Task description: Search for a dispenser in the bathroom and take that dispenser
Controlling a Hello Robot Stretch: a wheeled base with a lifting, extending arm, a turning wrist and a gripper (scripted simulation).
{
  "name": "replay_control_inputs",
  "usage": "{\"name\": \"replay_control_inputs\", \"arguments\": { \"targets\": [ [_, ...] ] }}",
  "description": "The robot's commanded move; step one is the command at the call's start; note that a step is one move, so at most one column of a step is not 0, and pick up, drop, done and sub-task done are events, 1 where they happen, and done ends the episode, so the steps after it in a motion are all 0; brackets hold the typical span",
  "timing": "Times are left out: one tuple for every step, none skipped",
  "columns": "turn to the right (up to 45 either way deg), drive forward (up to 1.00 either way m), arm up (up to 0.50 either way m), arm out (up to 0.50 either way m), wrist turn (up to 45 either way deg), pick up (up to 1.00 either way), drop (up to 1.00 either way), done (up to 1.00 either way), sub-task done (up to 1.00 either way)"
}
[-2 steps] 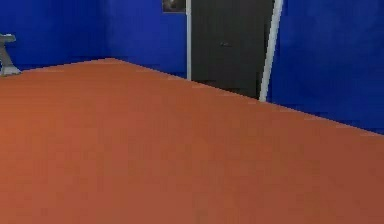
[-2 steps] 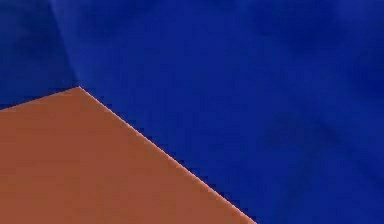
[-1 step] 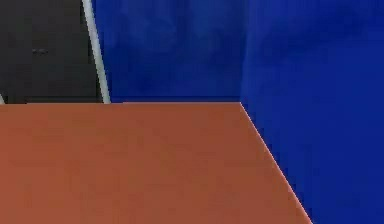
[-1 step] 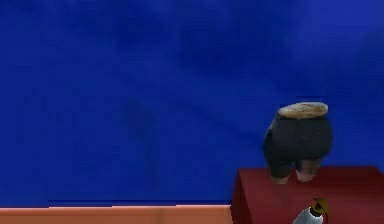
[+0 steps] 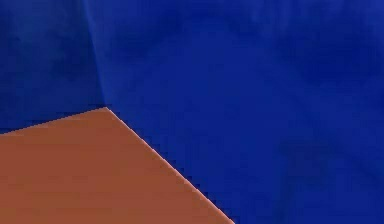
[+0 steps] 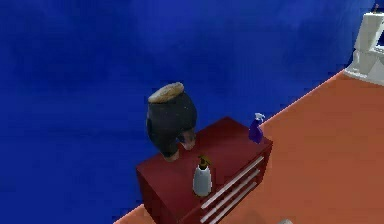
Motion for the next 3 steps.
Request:
{"name": "replay_control_inputs", "arguments": {
  "targets": [
    [0.0, 0.00, 0.50, 0.00, 0.0, 0.00, 0.00, 0.00, 0.00],
    [0.0, 0.00, 0.04, 0.00, 0.0, 0.00, 0.00, 0.00, 0.00],
    [0.0, 0.00, 0.00, 0.38, 0.0, 0.00, 0.00, 0.00, 0.00]
  ]
}}
